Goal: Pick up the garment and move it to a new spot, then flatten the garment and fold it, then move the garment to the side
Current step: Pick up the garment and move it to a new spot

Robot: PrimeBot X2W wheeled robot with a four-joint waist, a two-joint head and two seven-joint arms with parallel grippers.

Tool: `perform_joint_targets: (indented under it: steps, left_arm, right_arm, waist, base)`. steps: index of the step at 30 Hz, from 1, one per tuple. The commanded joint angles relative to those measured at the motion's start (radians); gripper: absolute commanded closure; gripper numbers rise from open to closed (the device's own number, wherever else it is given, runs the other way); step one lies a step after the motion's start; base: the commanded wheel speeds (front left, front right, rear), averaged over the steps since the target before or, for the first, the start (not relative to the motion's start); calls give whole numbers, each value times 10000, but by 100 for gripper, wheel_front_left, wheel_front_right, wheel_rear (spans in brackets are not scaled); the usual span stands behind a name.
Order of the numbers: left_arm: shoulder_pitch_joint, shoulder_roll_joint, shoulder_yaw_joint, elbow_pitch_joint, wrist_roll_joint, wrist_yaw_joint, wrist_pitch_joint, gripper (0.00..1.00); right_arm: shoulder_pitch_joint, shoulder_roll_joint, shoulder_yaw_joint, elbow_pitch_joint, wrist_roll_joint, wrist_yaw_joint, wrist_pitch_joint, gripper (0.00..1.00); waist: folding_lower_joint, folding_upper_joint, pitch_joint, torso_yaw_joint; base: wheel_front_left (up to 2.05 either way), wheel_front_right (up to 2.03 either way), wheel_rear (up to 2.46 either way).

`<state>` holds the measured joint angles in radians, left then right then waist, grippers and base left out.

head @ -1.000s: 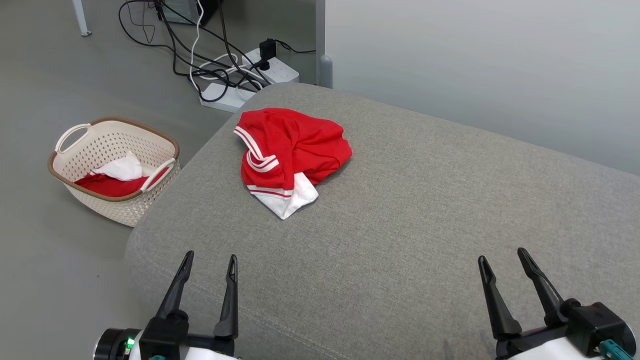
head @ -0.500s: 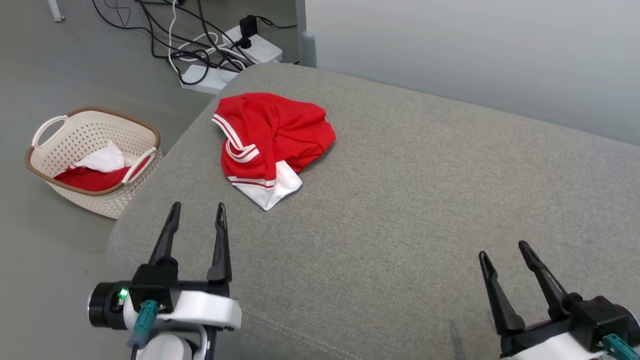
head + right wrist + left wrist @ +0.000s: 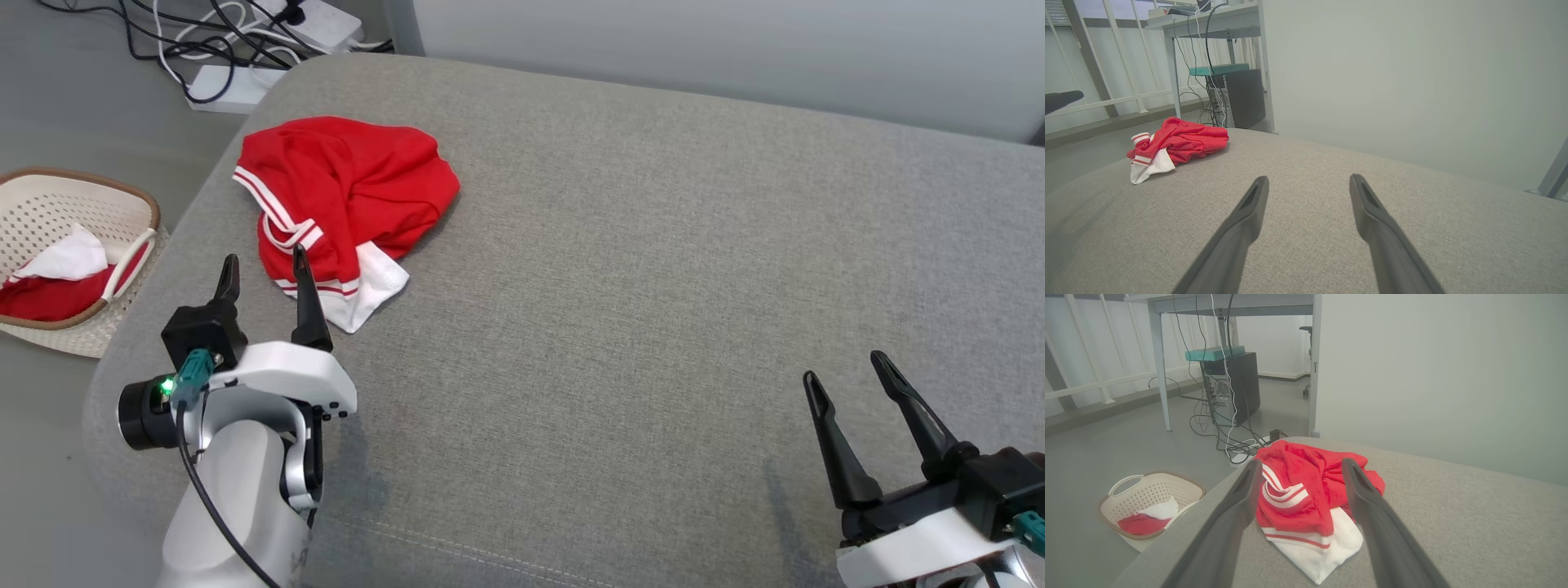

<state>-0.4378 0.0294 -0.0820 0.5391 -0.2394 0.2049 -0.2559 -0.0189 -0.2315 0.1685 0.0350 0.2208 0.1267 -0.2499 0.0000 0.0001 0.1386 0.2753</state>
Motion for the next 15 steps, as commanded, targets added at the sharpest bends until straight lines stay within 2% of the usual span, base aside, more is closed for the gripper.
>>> perform_joint_targets:
  steps: [1, 15]
  left_arm:
    - [-466, 210, 339, -167, -75, 66, -41, 0]
    - [-3711, 303, 571, 4200, -669, -89, 340, 0]
  right_arm:
    - [-287, -182, 187, -341, 62, 40, -118, 0]
    - [-1083, -818, 375, -647, 415, 40, -118, 0]
  waist:
    - [0, -1, 231, -222]
    - [0, -1, 1655, -1037]
  base:
    - [0, 0, 0]
    - [0, 0, 0]
